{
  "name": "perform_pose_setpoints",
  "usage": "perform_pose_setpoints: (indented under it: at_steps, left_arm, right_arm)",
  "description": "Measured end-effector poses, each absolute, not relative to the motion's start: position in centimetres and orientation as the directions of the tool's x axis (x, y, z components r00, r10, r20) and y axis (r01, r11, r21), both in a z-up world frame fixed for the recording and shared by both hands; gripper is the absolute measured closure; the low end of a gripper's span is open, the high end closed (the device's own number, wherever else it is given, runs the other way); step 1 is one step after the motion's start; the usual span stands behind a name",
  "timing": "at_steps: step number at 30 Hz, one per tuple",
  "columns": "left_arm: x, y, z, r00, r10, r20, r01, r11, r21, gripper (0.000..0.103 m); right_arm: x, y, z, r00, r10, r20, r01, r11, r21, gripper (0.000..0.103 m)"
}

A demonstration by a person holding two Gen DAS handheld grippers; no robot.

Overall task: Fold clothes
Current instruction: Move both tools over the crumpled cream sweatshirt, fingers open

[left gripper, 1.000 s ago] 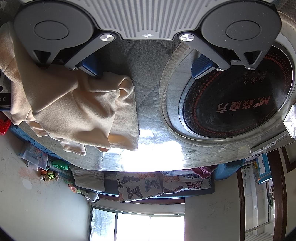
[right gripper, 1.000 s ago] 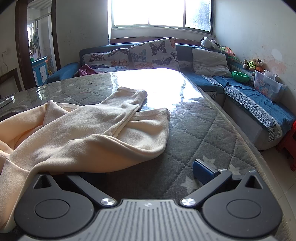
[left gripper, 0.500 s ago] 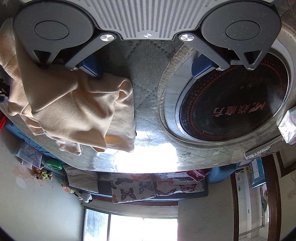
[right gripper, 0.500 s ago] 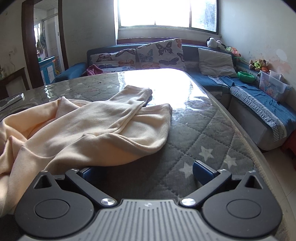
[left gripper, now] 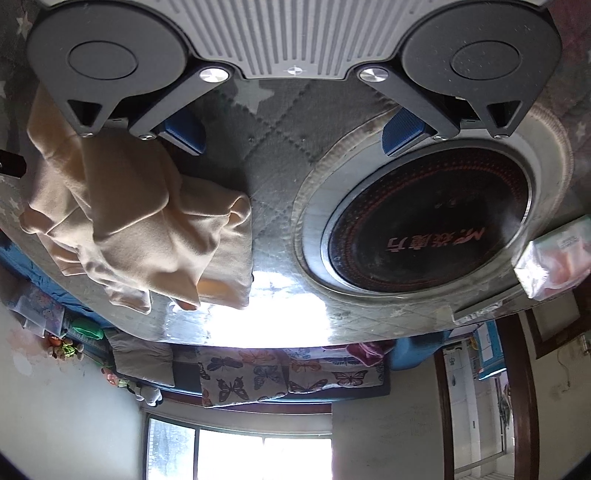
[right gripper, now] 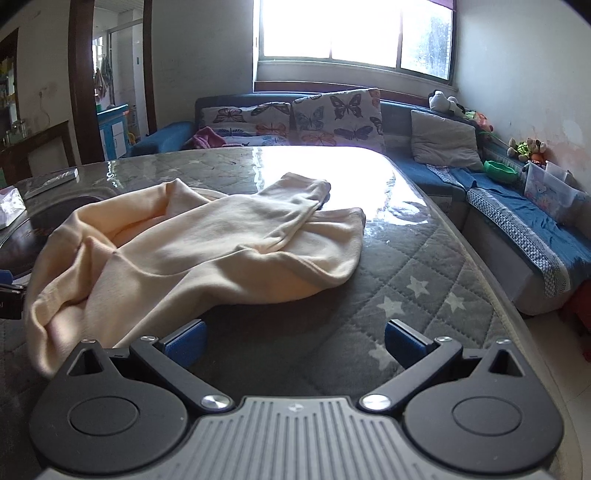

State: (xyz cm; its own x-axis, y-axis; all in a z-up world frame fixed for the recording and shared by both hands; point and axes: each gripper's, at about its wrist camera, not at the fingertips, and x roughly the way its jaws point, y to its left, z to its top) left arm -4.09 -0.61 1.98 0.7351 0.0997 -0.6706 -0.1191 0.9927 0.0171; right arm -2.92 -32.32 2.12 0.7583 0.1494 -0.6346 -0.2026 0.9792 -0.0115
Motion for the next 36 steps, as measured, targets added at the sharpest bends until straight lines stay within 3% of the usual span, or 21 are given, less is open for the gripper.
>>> perform_pose_setpoints:
  at_steps: [13,36]
  left_arm:
    - [-8.3,-2.3,4.7,0.763,0.087,-0.640,-0.101,0.995,0.015,0.000]
    - [-11.2,-5.2,4.5,0.760,0.067,-0.647,-0.049,0.998,0.047,0.000]
  right_arm:
    - [-7.2,-31.7,2.7,0.750,0.187,-0.635,-0.218,0.975,0.030,0.000]
    - [-10.7,-31.0,2.9,0.753,0.207,-0.625,-0.249,0.968,0.021,0.000]
